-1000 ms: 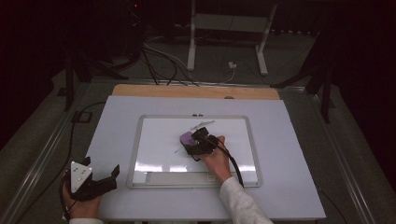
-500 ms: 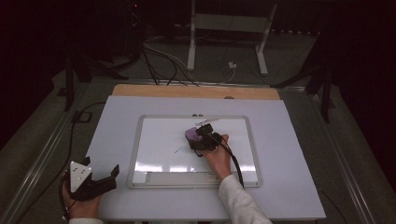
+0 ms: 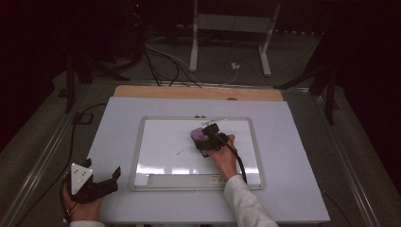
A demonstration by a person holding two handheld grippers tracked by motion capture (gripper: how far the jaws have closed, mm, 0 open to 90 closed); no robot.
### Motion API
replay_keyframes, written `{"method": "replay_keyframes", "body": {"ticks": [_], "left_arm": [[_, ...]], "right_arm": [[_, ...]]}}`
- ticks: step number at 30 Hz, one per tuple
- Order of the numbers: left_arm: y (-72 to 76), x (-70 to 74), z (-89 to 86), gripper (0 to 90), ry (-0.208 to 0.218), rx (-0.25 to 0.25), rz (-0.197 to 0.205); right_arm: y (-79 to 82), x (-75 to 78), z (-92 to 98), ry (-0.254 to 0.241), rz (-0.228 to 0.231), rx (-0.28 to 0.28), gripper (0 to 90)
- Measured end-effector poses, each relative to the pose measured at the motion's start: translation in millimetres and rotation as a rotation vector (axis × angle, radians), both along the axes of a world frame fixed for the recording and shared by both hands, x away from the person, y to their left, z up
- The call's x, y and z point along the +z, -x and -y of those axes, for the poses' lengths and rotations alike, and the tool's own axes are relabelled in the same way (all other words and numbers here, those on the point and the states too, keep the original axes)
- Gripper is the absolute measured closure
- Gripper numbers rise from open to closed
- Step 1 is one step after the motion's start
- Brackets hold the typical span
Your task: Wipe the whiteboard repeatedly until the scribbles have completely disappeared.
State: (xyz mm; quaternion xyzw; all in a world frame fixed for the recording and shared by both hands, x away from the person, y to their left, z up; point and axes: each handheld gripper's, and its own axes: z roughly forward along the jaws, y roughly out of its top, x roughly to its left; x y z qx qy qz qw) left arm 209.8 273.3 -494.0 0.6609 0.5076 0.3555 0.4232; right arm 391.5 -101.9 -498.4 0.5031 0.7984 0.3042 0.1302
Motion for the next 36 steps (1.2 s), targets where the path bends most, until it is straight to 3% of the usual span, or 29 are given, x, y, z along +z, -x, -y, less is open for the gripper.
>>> {"method": "replay_keyframes", "body": {"ticks": [2,3,6,11,13,16,18,20,22,24,27,29,31,33,36], "left_arm": [[-0.3,0.1,0.4,0.6,0.000,-0.001,0.001],[-0.4,0.2,0.5,0.6,0.000,0.000,0.001],[-0.3,0.3,1.0,0.6,-0.004,0.000,-0.001],[-0.8,0.8,1.5,0.6,-0.003,-0.002,0.001],[-0.6,0.9,1.5,0.6,-0.005,-0.002,0.001],[-0.2,1.0,0.9,0.6,-0.001,0.002,0.002],[-0.4,0.8,0.6,0.6,-0.001,0.002,0.002],[-1.1,0.3,0.9,0.6,-0.001,0.001,-0.001],[-1.3,0.5,1.7,0.6,-0.003,-0.002,-0.001],[-0.7,1.1,1.9,0.6,-0.005,-0.002,0.001],[0.4,1.6,1.0,0.6,-0.001,0.002,0.004],[0.2,1.3,0.2,0.6,0.001,0.004,0.004],[-0.1,1.1,0.4,0.6,0.003,0.004,0.004],[-0.4,1.0,0.8,0.6,0.000,0.002,0.002],[-0.9,0.9,1.8,0.6,-0.003,0.000,0.001]], "right_arm": [[2.0,0.2,-2.7,0.013,0.009,-0.005,41.1],[4.3,0.1,-7.0,0.005,0.004,0.025,41.1],[14.7,-0.8,-27.0,-0.008,0.006,0.175,41.1],[28.3,1.3,-50.2,0.001,-0.016,0.346,41.1],[26.9,1.5,-48.2,0.001,-0.019,0.338,41.1],[18.8,1.5,-38.0,0.017,-0.005,0.215,41.1],[17.1,0.8,-35.3,0.007,-0.008,0.183,41.1],[20.8,0.8,-40.0,0.004,-0.010,0.223,41.1],[27.8,0.5,-49.0,-0.004,-0.012,0.324,41.1],[32.9,1.2,-56.0,0.000,-0.017,0.379,41.1],[30.0,1.5,-52.9,0.010,-0.012,0.355,41.1],[24.0,2.0,-45.7,0.037,0.010,0.259,41.2],[18.1,0.7,-37.7,0.011,-0.006,0.199,41.1],[20.1,0.6,-39.5,0.020,0.005,0.203,41.1],[30.2,0.0,-50.9,-0.009,-0.009,0.319,41.0]]}}
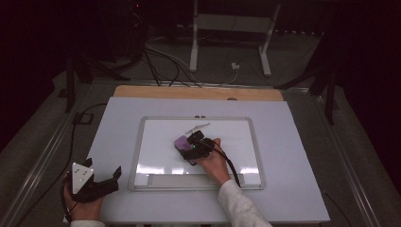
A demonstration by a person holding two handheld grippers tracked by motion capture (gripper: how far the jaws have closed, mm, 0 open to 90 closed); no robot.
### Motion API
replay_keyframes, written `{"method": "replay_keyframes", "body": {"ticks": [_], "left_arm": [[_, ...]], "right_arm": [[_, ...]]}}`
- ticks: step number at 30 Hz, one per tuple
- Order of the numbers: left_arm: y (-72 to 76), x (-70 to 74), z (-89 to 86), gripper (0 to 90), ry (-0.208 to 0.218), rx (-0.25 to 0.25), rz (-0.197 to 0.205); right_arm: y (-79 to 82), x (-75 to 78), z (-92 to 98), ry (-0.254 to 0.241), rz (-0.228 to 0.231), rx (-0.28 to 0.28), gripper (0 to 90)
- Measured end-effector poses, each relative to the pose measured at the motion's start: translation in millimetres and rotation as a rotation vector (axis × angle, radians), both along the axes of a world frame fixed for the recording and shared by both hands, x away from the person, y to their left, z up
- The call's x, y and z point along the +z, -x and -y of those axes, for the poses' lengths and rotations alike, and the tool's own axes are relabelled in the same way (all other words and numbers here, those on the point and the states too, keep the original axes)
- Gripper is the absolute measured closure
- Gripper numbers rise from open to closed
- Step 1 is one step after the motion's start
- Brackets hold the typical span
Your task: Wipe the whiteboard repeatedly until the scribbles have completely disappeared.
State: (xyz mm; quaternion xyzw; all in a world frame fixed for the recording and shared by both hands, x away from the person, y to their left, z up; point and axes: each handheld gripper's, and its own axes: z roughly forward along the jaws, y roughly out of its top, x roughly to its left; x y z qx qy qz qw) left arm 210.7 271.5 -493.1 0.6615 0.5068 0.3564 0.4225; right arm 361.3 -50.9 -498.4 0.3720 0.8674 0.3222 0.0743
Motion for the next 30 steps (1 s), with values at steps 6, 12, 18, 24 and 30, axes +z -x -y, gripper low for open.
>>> {"method": "replay_keyframes", "body": {"ticks": [6,12,18,24,30], "left_arm": [[1.2,0.5,-0.5,0.6,0.002,0.003,0.003],[1.4,0.5,-2.1,0.6,0.006,0.005,0.005],[1.0,0.3,-1.0,0.6,0.004,0.005,0.003],[0.2,0.2,0.5,0.6,-0.002,0.001,-0.001],[0.6,0.1,-0.5,0.6,0.000,0.002,0.000]], "right_arm": [[7.2,-0.2,-9.9,-0.010,-0.006,0.079,41.0],[-19.6,0.3,25.0,0.019,0.007,-0.226,41.0],[-34.3,-0.5,65.8,0.016,0.015,-0.457,41.0],[-20.5,-1.9,40.4,0.019,0.037,-0.340,40.9],[3.0,-2.9,1.3,0.018,0.047,-0.096,40.7]]}}
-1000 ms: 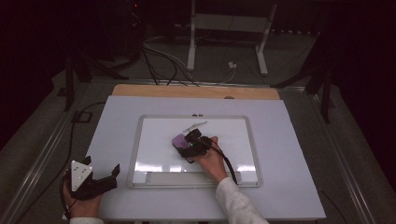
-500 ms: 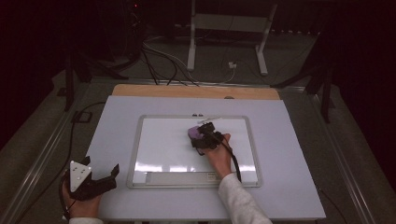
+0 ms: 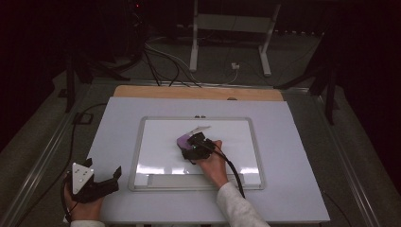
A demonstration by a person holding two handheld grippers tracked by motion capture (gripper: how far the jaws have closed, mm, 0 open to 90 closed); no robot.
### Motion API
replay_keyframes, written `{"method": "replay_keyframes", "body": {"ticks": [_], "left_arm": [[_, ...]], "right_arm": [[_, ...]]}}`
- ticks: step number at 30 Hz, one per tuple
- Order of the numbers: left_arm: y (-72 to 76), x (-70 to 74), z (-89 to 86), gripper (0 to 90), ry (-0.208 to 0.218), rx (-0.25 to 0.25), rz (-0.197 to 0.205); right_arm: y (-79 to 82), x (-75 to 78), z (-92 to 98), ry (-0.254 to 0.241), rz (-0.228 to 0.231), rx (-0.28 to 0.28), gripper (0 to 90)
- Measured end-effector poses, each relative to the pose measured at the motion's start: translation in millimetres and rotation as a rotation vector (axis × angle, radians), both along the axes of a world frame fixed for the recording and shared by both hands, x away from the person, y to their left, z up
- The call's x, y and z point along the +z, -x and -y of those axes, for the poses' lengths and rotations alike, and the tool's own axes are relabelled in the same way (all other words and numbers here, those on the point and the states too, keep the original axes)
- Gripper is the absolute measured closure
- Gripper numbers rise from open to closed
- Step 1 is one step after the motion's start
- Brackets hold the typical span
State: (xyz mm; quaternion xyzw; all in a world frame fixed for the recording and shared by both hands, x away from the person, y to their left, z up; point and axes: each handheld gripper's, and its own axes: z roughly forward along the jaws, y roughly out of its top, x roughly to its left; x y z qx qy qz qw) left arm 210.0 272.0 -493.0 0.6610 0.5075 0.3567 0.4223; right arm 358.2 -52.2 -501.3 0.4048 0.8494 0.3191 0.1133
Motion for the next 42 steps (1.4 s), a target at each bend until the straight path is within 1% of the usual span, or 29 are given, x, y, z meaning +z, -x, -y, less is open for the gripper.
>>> {"method": "replay_keyframes", "body": {"ticks": [1,2,4,5,6,7,8,11,13,18,22,26,28,37,42], "left_arm": [[0.0,0.0,0.1,0.6,0.000,0.000,0.000],[0.0,0.0,0.1,0.6,-0.002,0.000,0.000],[0.1,0.1,0.1,0.6,-0.002,0.000,0.000],[0.1,0.1,0.0,0.6,-0.001,0.000,0.000],[0.1,0.0,0.0,0.6,0.001,0.002,0.000],[0.1,-0.1,-0.2,0.6,0.001,0.003,-0.001],[0.1,-0.2,-0.4,0.6,0.001,0.003,-0.001],[0.1,-0.3,-1.1,0.6,0.002,0.002,-0.001],[0.1,-0.5,-1.3,0.6,0.004,0.003,-0.002],[-0.4,-0.8,-1.3,0.6,0.004,0.003,-0.004],[-0.5,-0.8,-1.1,0.6,0.004,0.003,-0.003],[-0.8,-0.9,-0.9,0.6,0.000,0.003,-0.006],[-0.5,-0.7,-0.5,0.6,0.000,0.004,-0.004],[-0.9,-0.8,-0.8,0.6,0.002,0.002,-0.004],[-0.2,-0.4,-0.7,0.6,0.001,0.003,-0.004]], "right_arm": [[1.7,0.2,-2.6,-0.001,-0.003,0.038,40.7],[2.3,0.3,-3.6,0.011,0.003,0.057,40.7],[-1.4,0.0,0.1,-0.016,-0.021,0.072,40.7],[-4.1,-0.5,2.9,-0.030,-0.032,0.068,40.7],[-6.4,-0.6,5.7,-0.021,-0.028,0.047,40.7],[-9.3,-0.9,9.0,-0.011,-0.020,0.016,40.7],[-12.9,-0.9,13.3,-0.012,-0.021,-0.018,40.7],[-22.4,-0.4,27.4,-0.004,-0.024,-0.143,40.7],[-26.7,0.0,36.9,-0.002,-0.028,-0.213,40.8],[-30.8,1.2,52.8,0.006,-0.039,-0.298,40.8],[-30.9,2.7,62.0,0.021,-0.036,-0.345,40.9],[-26.5,6.8,70.7,-0.001,-0.019,-0.357,40.9],[-23.9,9.0,73.4,-0.008,-0.011,-0.354,40.9],[-13.9,16.1,83.1,-0.019,0.017,-0.344,40.9],[-11.6,19.3,91.8,-0.019,0.022,-0.350,40.9]]}}
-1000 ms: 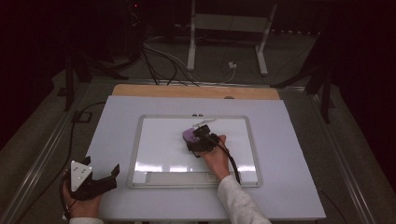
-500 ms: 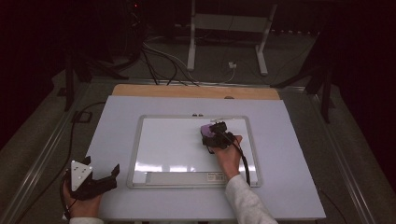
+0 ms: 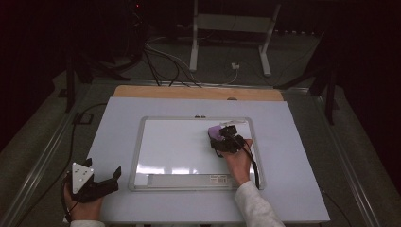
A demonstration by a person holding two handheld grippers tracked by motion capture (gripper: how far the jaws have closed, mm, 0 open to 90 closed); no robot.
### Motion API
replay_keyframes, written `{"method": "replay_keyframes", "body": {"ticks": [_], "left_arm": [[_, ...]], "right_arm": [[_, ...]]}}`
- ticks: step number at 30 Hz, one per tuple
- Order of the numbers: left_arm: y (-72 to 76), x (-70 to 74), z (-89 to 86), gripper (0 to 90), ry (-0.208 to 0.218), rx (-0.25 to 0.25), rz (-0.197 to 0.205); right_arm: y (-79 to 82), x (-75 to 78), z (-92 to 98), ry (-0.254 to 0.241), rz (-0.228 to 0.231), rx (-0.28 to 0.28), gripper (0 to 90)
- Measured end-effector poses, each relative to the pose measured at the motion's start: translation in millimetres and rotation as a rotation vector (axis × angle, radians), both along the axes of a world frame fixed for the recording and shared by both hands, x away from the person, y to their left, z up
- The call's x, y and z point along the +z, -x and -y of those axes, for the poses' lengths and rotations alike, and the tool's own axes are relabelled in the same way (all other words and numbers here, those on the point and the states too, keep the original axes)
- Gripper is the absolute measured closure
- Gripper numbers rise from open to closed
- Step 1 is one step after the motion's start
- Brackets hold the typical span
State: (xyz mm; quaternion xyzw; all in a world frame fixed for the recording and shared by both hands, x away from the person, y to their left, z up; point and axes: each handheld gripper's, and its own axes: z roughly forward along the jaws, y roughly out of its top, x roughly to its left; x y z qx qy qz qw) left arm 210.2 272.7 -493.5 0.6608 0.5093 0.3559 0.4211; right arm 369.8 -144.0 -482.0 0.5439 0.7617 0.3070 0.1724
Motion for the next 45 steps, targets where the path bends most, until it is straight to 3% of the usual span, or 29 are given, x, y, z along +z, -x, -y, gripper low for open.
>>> {"method": "replay_keyframes", "body": {"ticks": [29,45], "left_arm": [[-0.9,-0.7,1.1,0.6,-0.004,-0.003,-0.006],[-1.5,-1.5,1.1,0.6,-0.003,-0.004,-0.009]], "right_arm": [[-34.0,-14.1,52.0,-0.002,-0.023,-0.144,40.9],[-42.1,-20.0,61.0,0.009,-0.027,-0.199,40.8]]}}
